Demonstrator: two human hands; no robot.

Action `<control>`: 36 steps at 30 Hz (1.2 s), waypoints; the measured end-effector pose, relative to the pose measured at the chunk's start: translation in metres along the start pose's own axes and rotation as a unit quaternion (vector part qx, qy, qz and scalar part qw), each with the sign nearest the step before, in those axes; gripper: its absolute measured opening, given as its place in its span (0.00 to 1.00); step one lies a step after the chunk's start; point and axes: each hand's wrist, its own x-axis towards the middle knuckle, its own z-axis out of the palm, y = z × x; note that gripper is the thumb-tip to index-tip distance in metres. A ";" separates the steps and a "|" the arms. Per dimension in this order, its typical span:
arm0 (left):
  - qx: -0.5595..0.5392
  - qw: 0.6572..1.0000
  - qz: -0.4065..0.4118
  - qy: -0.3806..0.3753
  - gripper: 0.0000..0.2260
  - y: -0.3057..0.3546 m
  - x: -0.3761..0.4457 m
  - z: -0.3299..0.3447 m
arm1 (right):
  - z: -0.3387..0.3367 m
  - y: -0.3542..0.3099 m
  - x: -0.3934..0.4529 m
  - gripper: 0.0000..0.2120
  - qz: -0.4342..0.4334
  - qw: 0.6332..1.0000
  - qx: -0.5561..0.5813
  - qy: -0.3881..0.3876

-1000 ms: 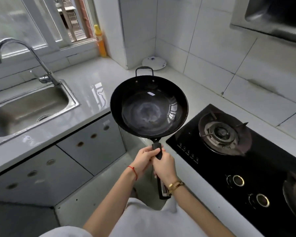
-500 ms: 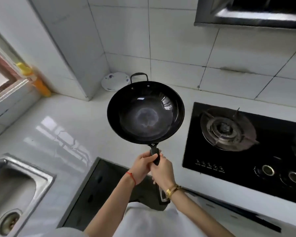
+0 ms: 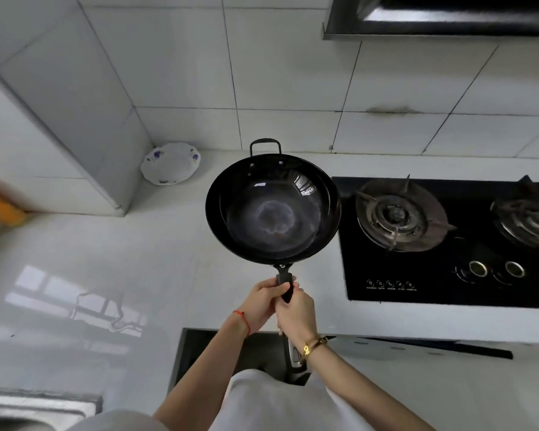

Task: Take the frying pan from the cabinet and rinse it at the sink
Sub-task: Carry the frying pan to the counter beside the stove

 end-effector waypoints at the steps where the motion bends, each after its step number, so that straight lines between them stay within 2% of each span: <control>1: 0.000 1.000 -0.001 -0.003 0.14 0.000 0.002 -0.001 | 0.000 0.000 0.001 0.05 0.001 1.000 0.004 0.000; 22: 0.043 0.999 -0.014 -0.010 0.14 -0.002 0.012 -0.015 | 0.015 0.007 0.013 0.08 0.024 1.000 -0.002 -0.015; 29: 0.067 0.997 -0.021 0.024 0.14 -0.006 0.005 -0.013 | 0.015 0.012 0.016 0.12 0.027 0.997 -0.037 -0.067; 36: 0.095 0.994 -0.006 0.054 0.15 -0.010 -0.005 -0.011 | 0.007 0.013 0.014 0.12 -0.004 0.991 -0.056 -0.119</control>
